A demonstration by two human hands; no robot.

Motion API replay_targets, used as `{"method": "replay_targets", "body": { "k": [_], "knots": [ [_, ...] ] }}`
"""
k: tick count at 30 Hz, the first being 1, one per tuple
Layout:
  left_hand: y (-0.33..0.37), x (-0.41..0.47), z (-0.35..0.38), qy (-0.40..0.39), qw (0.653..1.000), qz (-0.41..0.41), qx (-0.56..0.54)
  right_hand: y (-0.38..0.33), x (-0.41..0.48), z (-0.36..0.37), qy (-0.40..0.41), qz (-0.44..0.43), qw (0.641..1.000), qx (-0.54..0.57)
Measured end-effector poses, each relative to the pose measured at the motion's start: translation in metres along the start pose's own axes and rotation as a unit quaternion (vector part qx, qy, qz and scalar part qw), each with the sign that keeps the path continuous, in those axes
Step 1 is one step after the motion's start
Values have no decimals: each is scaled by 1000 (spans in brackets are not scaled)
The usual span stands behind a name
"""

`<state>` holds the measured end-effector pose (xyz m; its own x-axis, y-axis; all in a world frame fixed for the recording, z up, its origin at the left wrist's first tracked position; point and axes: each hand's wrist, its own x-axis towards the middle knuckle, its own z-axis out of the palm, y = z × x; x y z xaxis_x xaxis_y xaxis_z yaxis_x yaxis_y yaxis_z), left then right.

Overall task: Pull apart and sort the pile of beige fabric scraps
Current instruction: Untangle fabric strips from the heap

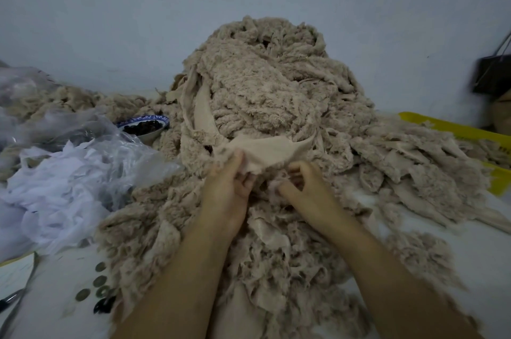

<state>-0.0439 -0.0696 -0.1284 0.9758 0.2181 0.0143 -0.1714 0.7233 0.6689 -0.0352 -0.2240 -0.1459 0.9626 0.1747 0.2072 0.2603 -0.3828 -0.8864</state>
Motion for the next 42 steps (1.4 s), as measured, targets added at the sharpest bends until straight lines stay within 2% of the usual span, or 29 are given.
{"method": "replay_targets", "body": {
  "k": [2, 5, 9, 13, 18, 21, 23, 25, 27, 30, 35, 38, 40, 42],
  "knots": [
    [-1, -3, 1, -51, 996, 12, 74, -5, -1, 2, 55, -14, 996, 67],
    [-4, -9, 4, -91, 988, 14, 120, -4, 0, 2, 115, 22, 975, 190],
    [-9, -17, 7, -123, 974, -15, 191, -1, 2, 0, 41, 60, 963, 261],
    [-13, -25, 9, -144, 939, 0, 311, -5, 1, 1, -48, 35, 954, 294],
    [-16, -20, 3, -113, 895, 67, 425, -7, -1, 0, 8, -36, 972, 234],
    [-13, -19, 0, -184, 886, 50, 423, -13, -4, -1, 46, -75, 980, 179],
    [-10, -19, 1, -209, 902, 27, 376, -13, -4, -1, 68, -107, 984, 123],
    [-6, -18, 3, -169, 932, 17, 319, -12, -5, 1, 77, -140, 986, 40],
    [-3, -16, 4, -84, 943, 36, 321, -10, -6, 4, 67, -151, 986, 6],
    [-4, -16, 2, -31, 936, 88, 338, -10, -6, 3, 68, -168, 983, 20],
    [-6, -23, 11, -105, 916, 170, 348, -7, -5, 2, 18, -151, 988, 23],
    [-6, -20, 12, -91, 895, 214, 380, -12, -5, 3, 47, -107, 989, 89],
    [-5, -17, 9, -85, 889, 221, 392, -15, -5, 0, 71, -82, 981, 161],
    [-5, -15, 6, -120, 899, 153, 392, -18, -4, -3, 84, -70, 971, 211]
  ]
}}
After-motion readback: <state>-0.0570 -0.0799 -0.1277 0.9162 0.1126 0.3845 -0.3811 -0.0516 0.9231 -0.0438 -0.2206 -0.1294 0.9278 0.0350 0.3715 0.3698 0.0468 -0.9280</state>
